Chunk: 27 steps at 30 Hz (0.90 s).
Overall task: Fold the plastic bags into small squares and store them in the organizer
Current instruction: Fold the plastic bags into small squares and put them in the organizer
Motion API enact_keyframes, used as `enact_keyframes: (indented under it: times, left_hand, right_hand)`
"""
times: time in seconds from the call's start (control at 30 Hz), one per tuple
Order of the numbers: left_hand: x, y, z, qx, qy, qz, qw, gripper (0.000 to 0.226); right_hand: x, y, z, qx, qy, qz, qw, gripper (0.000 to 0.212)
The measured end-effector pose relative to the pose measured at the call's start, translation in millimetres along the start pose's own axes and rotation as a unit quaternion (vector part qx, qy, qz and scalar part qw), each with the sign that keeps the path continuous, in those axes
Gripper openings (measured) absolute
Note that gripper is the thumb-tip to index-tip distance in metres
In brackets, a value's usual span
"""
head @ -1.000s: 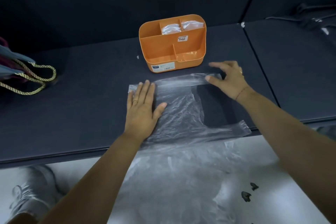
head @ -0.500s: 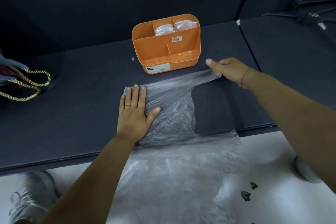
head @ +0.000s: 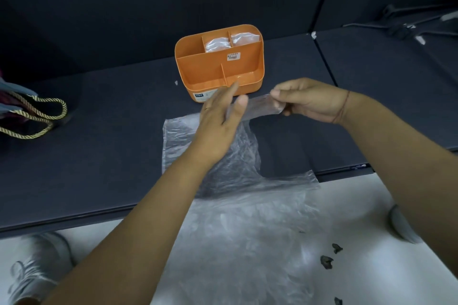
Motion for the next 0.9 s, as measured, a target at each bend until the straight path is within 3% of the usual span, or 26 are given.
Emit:
enact_keyframes:
  times: [0.07, 0.2, 0.5, 0.63, 0.7, 0.8, 0.9]
  left_hand:
    - [20.5, -3.2, 9.1, -0.026, 0.003, -0.076, 0.997, 0.045]
    - [29.5, -5.3, 14.8, -0.056, 0.001, -0.105, 0.993, 0.002]
    - [11.3, -24.5, -1.0, -0.045, -0.032, -0.138, 0.989, 0.006]
    - [7.6, -30.4, -6.0, -0.039, -0.045, -0.145, 0.988, 0.008]
    - [5.1, -31.9, -6.6, -0.036, -0.049, -0.148, 0.987, 0.008]
    - [1.1, -31.3, -6.5, -0.032, -0.049, -0.141, 0.988, 0.006]
    - [0.7, -26.1, -5.9, -0.033, -0.032, -0.120, 0.992, 0.005]
  right_hand:
    - [-7.5, 7.8, -4.3, -0.016, -0.006, -0.005, 1.000, 0.028]
    - [-12.6, 12.6, -12.7, -0.019, -0.016, -0.006, 1.000, 0.023]
    - [-4.3, 23.2, -20.7, -0.041, -0.008, 0.012, 0.999, 0.015]
    - [-4.1, 28.0, -17.1, -0.046, -0.015, 0.046, 0.998, 0.033]
    - [-6.1, 31.6, -17.1, -0.037, -0.022, 0.055, 0.998, 0.023]
    - [-9.0, 36.2, -17.9, 0.021, -0.042, 0.081, 0.996, 0.005]
    - [-6.6, 36.7, -16.5, 0.133, -0.043, 0.088, 0.986, 0.012]
Point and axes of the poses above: each hand's wrist, its own z-axis towards the middle knuckle, its own y-axis out of the palm, x = y × z, the point moved 1 cm from there along z, towards the middle knuckle, and after that the axes turned 14 degrees about z, right-handed, at the moved point
